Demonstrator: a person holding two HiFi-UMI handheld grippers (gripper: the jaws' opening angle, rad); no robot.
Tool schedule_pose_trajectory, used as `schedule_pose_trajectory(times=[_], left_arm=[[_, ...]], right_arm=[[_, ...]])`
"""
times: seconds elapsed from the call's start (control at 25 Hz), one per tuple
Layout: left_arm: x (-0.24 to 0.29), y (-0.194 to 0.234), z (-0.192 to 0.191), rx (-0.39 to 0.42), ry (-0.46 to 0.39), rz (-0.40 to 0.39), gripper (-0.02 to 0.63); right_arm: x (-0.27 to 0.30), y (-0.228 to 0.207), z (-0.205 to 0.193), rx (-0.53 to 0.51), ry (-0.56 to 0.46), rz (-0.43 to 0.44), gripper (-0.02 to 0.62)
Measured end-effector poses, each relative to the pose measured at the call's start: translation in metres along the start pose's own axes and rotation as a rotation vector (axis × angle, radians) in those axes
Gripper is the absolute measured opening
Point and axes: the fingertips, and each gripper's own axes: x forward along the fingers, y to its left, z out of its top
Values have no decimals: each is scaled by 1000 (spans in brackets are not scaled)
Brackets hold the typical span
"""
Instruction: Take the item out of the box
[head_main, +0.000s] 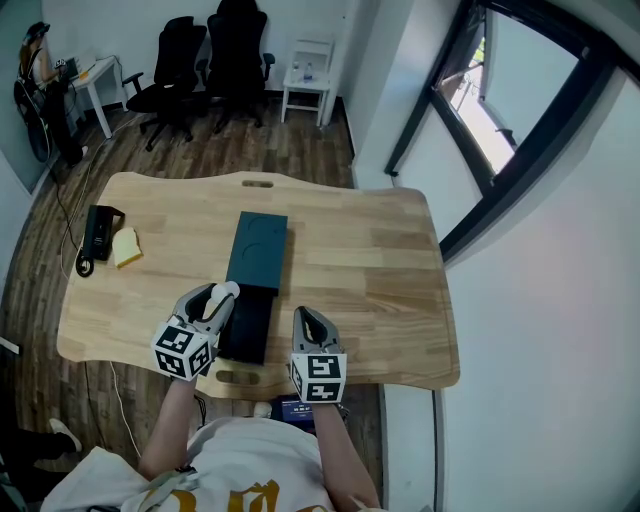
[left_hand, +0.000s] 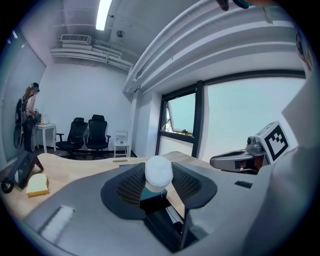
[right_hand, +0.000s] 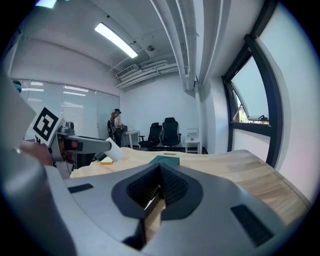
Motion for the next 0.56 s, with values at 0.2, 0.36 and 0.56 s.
schedule_pose_trajectory(times=[0.2, 0.36, 0.56], left_arm=[[1, 4, 0, 10, -4, 14, 167], [2, 4, -3, 4, 4, 10, 167], [4, 5, -6, 2, 16, 5, 167]], right_arm=[[-1, -5, 0, -7, -12, -20, 5], [0, -8, -3, 1, -4, -24, 5], [0, -10, -9, 5, 3, -33, 5]])
